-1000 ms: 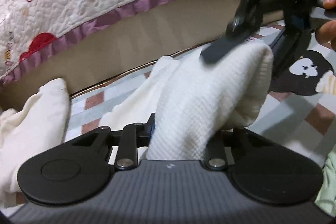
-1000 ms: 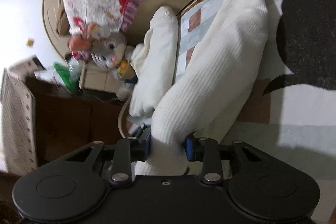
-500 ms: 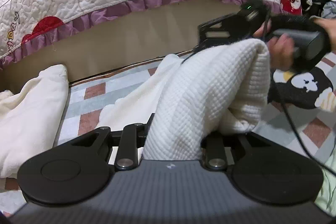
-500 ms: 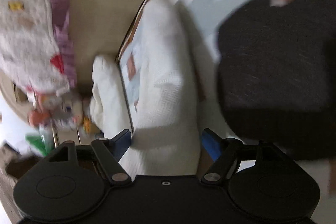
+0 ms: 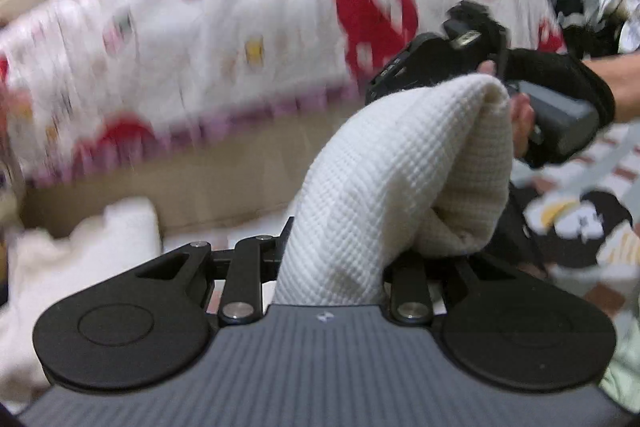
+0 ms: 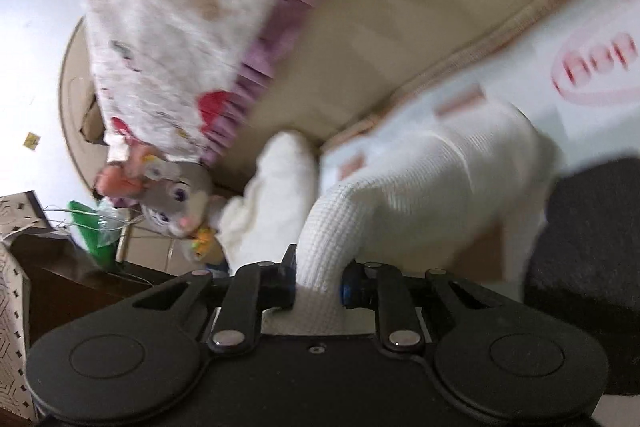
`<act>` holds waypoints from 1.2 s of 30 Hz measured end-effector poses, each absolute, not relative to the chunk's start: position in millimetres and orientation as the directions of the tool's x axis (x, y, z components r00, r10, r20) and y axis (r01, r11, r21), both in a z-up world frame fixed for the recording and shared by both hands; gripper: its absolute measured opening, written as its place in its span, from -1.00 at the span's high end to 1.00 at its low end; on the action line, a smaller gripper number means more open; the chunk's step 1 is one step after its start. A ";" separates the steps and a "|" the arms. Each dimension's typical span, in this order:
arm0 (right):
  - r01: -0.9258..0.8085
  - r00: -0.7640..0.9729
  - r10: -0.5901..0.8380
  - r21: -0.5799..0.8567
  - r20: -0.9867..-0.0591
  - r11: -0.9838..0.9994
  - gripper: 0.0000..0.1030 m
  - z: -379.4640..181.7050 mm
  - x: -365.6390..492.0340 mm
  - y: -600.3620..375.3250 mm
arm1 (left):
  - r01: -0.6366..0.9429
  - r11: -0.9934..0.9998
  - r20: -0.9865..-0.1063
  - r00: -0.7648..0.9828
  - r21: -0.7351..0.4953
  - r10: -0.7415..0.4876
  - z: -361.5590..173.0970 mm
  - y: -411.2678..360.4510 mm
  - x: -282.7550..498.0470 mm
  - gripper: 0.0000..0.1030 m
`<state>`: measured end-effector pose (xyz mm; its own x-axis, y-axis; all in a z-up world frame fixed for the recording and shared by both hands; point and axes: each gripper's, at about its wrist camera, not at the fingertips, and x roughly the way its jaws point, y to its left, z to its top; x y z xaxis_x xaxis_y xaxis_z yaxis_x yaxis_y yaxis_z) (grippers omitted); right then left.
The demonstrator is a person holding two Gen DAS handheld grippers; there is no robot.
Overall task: Fold clothes
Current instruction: 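Lift the folded pajama top with both grippers and carry it toward the bunny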
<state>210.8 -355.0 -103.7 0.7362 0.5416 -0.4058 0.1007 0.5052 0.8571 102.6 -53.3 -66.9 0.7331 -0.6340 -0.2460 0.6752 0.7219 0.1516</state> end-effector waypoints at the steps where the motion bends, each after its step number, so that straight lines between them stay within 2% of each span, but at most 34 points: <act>1: 0.094 0.733 0.543 0.851 -0.410 0.516 0.56 -85.5 213.5 -353.1 | 0.667 0.730 -0.212 0.743 0.150 -0.635 -62.8 -50.7 100.8 0.48; 6: 0.013 0.704 0.520 0.740 -0.485 0.673 0.56 12.5 227.9 -329.8 | 0.623 0.777 -0.104 0.782 0.092 -0.615 -28.3 -51.8 96.0 0.48; 7: 0.004 0.701 0.512 0.720 -0.497 0.694 0.56 27.0 234.2 -325.9 | 0.616 0.786 -0.088 0.787 0.049 -0.611 -19.8 -52.1 98.9 0.48; 11: -0.021 0.696 0.470 0.640 -0.542 0.768 0.57 74.0 271.5 -304.9 | 0.600 0.761 -0.051 0.776 -0.249 -0.629 -0.7 -44.0 135.5 0.48; 14: -0.048 0.712 0.429 0.570 -0.557 0.820 0.57 95.5 299.9 -286.6 | 0.581 0.738 -0.046 0.774 -0.343 -0.631 -4.6 -37.0 173.3 0.48; 18: -0.092 0.748 0.426 0.556 -0.509 0.826 0.57 94.3 331.7 -267.7 | 0.563 0.743 -0.052 0.783 -0.362 -0.619 -18.0 -17.6 196.7 0.49; 23: -0.162 0.756 0.499 0.618 -0.423 0.769 0.58 62.8 352.9 -252.7 | 0.542 0.750 -0.061 0.794 -0.380 -0.605 -35.4 8.6 221.0 0.48; 27: -0.162 0.725 0.529 0.638 -0.441 0.753 0.58 49.4 371.1 -238.3 | 0.524 0.755 -0.069 0.802 -0.394 -0.593 -49.3 29.5 240.4 0.48; 32: -0.230 0.681 0.550 0.572 -0.483 0.788 0.56 62.1 415.1 -172.2 | 0.407 0.667 -0.036 0.838 -0.624 -0.544 -69.7 81.7 280.2 0.46; 33: -0.243 0.670 0.551 0.554 -0.498 0.796 0.52 63.7 428.2 -150.3 | 0.358 0.638 -0.034 0.856 -0.682 -0.516 -79.9 94.9 289.7 0.46; 34: -0.263 0.662 0.551 0.531 -0.509 0.806 0.40 63.0 441.9 -124.2 | 0.300 0.609 -0.038 0.878 -0.734 -0.478 -93.0 108.7 299.2 0.46; 36: -0.318 0.646 0.559 0.482 -0.519 0.816 0.12 55.9 467.4 -70.3 | 0.161 0.656 -0.139 0.914 -0.737 -0.381 -110.0 130.2 315.4 0.46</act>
<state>467.4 -70.3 55.9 0.6464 0.5589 -0.5194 -0.3185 0.8163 0.4819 315.4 130.2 -110.0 0.9143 -0.3805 -0.1387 0.1613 0.6563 -0.7371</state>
